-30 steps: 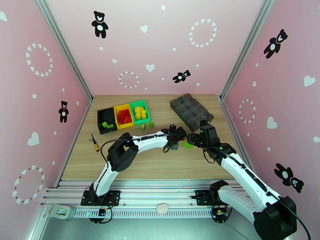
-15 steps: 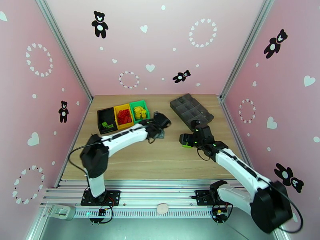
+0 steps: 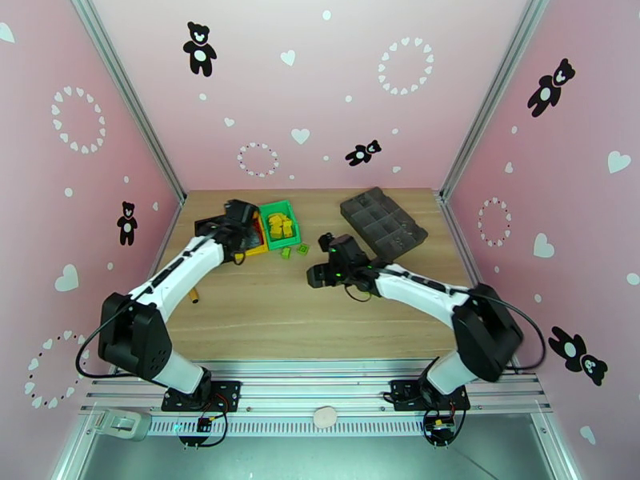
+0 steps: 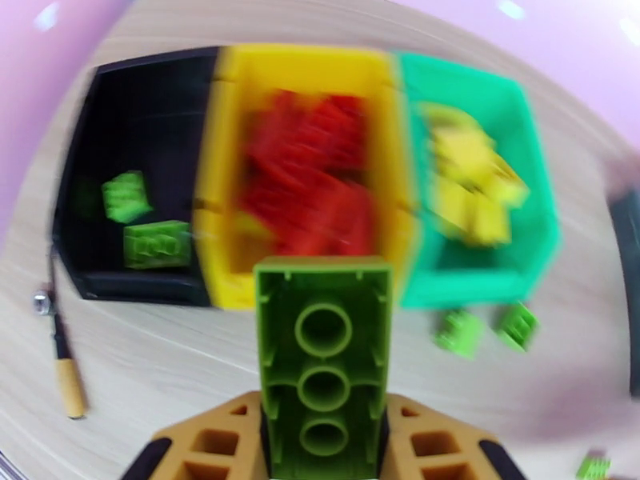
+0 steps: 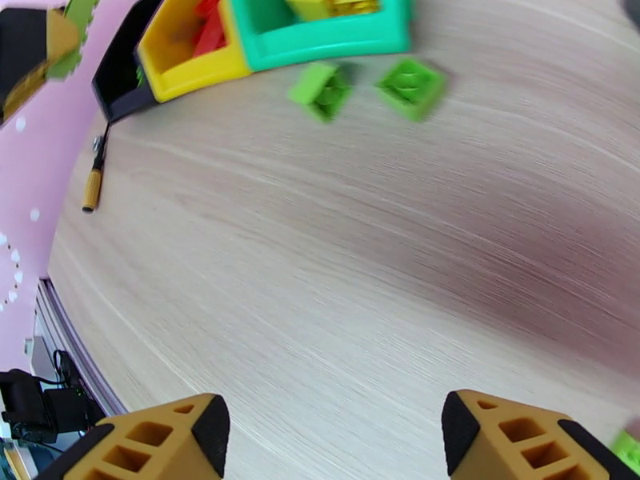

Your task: Sort the legos into containers by color

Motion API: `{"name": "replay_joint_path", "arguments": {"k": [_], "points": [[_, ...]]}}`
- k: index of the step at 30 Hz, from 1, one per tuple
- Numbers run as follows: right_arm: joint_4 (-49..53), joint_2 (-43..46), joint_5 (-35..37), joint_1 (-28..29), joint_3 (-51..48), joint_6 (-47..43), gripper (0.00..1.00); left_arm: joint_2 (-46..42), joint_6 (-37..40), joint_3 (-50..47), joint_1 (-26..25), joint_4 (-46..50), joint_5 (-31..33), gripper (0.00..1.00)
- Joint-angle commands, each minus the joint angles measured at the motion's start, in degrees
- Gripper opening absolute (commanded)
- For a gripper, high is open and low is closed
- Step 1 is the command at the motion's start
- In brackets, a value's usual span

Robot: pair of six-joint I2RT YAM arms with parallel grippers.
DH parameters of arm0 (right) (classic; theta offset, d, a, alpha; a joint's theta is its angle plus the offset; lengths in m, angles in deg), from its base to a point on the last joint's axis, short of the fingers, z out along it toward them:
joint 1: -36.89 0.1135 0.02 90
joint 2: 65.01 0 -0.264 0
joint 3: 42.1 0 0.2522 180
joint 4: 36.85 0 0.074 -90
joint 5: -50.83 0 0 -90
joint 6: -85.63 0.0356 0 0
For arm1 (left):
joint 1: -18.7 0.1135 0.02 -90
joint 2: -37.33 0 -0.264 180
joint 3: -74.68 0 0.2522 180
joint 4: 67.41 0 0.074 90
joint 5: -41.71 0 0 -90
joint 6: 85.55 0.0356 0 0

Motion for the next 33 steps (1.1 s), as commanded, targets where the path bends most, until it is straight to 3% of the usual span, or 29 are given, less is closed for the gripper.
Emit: {"name": "replay_joint_path", "arguments": {"k": [1, 6, 17, 22, 28, 33], "points": [[0.30, -3.67, 0.27, 1.81, 4.34, -0.61, 0.74, 0.34, 1.39, -0.79, 5.51, -2.30, -3.27, 0.25], [1.29, -5.50, 0.73, 2.32, 6.35, -0.79, 0.73, 5.31, 1.55, 2.47, 12.61, -3.17, -5.63, 0.26], [4.48, -0.18, 5.34, 0.22, 2.39, -2.65, 0.74, 18.45, 2.97, 14.25, 16.38, 0.38, -4.89, 0.29], [4.66, 3.49, 6.20, -2.73, -1.42, -2.63, 0.75, 19.68, 3.24, 15.47, 16.76, 1.00, -4.65, 0.43], [5.14, 7.83, 7.59, -7.20, -5.88, -2.22, 0.79, 17.25, 3.09, 13.68, 16.80, 0.08, -5.55, 0.69], [5.36, 10.48, 8.53, -10.56, -8.49, -1.85, 0.82, 13.04, 2.19, 9.89, 16.49, -1.93, -7.51, 0.71]]}}
